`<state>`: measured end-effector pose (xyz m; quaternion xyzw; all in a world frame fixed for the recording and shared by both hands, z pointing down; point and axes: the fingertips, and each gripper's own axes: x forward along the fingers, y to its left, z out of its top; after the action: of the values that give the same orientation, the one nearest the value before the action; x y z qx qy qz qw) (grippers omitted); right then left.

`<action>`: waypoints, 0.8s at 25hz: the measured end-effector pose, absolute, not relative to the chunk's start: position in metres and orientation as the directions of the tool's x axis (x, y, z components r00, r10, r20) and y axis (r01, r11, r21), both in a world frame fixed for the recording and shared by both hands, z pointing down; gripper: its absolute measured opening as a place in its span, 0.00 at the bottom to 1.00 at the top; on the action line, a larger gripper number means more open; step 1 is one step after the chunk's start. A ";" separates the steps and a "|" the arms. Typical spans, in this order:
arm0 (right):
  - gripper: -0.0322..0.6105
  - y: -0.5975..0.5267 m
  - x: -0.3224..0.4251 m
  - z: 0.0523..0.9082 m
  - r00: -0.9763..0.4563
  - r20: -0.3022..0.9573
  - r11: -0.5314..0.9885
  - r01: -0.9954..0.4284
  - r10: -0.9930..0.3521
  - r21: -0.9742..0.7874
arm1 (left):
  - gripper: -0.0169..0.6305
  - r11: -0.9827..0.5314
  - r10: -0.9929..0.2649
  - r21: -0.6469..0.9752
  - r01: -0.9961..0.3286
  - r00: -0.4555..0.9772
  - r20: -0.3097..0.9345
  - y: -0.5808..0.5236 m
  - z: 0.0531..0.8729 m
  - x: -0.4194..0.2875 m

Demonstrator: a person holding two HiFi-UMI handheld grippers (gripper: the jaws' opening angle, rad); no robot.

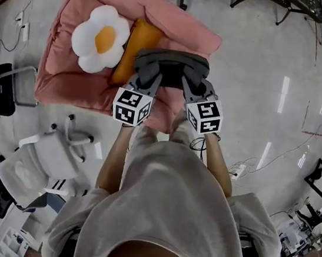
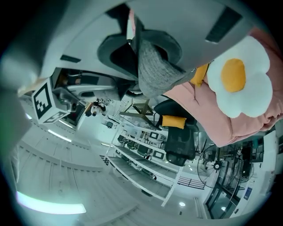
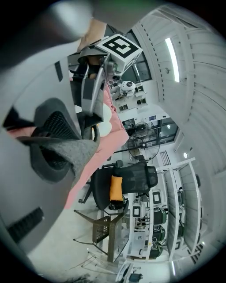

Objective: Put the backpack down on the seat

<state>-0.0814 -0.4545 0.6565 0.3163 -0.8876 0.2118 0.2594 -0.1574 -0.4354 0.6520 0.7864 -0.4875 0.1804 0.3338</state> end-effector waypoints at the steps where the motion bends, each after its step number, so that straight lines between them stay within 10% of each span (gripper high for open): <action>1: 0.10 -0.457 -0.082 0.659 -0.667 0.596 0.712 -0.669 -0.447 -0.214 | 0.07 -0.302 -0.646 0.348 -0.888 0.459 0.610 -0.438 0.655 -0.158; 20: 0.13 -0.524 -0.091 0.713 -0.667 0.626 0.740 -0.641 -0.405 -0.204 | 0.07 -0.301 -0.596 0.355 -0.885 0.465 0.654 -0.491 0.706 -0.161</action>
<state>-0.0913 -0.5244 0.7135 0.2941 -0.8887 0.2083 0.2833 -0.1613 -0.4906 0.7060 0.7801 -0.4747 0.2049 0.3522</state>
